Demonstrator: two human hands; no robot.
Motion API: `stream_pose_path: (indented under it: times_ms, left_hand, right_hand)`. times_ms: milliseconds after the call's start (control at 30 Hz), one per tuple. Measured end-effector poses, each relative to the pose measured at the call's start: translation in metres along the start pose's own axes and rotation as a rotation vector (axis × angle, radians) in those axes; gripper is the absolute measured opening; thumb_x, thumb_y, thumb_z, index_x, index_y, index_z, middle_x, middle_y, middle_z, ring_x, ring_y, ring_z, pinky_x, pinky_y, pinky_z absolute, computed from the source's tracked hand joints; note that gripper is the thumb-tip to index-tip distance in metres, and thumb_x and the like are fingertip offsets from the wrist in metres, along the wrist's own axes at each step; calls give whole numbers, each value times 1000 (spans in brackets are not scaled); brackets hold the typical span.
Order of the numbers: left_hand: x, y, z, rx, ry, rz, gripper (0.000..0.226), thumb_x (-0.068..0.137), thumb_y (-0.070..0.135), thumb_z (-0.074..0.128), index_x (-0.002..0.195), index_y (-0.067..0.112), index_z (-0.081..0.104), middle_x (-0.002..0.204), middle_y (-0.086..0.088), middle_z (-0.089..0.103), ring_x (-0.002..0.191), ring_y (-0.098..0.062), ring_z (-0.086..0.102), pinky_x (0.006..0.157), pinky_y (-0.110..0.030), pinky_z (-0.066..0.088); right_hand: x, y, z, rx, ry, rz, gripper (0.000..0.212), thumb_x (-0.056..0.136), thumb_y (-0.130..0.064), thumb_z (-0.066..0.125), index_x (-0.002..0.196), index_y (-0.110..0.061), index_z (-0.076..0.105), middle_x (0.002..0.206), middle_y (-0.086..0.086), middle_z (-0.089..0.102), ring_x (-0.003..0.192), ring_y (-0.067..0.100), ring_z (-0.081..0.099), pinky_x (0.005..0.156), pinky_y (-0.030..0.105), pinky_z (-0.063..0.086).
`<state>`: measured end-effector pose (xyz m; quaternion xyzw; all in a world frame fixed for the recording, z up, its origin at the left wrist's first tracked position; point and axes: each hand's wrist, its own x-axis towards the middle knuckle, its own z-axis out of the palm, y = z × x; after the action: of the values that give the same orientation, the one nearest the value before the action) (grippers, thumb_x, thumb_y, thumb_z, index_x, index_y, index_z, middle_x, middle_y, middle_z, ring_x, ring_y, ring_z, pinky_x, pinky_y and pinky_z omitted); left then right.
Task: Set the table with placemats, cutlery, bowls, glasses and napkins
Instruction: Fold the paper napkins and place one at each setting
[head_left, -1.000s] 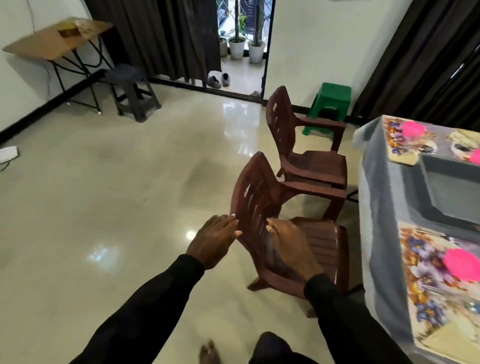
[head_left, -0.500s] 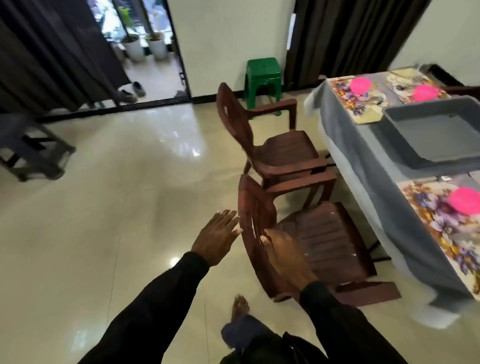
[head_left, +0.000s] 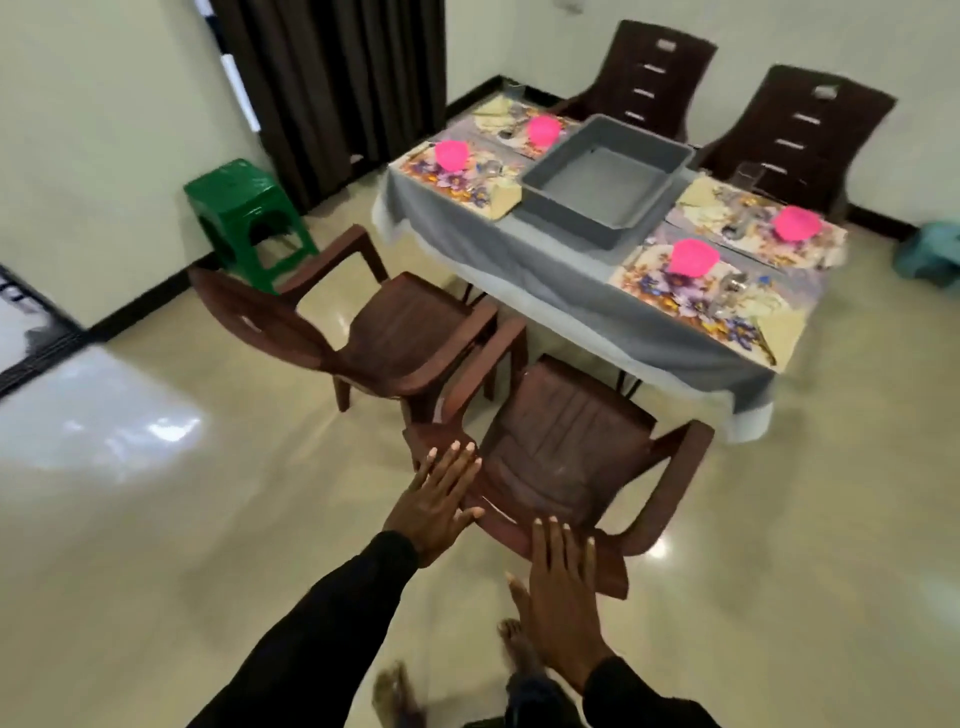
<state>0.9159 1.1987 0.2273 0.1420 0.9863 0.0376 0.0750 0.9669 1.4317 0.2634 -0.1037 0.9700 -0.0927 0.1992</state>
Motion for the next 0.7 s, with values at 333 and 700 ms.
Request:
stream_pose_path:
  times_ms: [333,700]
  left_hand:
    - [-1,4,4,-115,11,27,79,106,63,22,164,10,14,173,-9,2,160,-26,3,125,-50,11]
    - [-3,-80,-22,-202,68,151,78,107,62,22,165,12,5,173,-7,-5,160,-22,-4,126,-50,12]
  right_hand:
    - [-9,-10,19,-58,138,68,83,86,-49,57,156,-11,34,167,10,19,154,31,18,121,61,16]
    - [40,-64,2,158,426,-25,84,82,-31,58,156,-6,30,166,6,23,155,24,17,122,60,18]
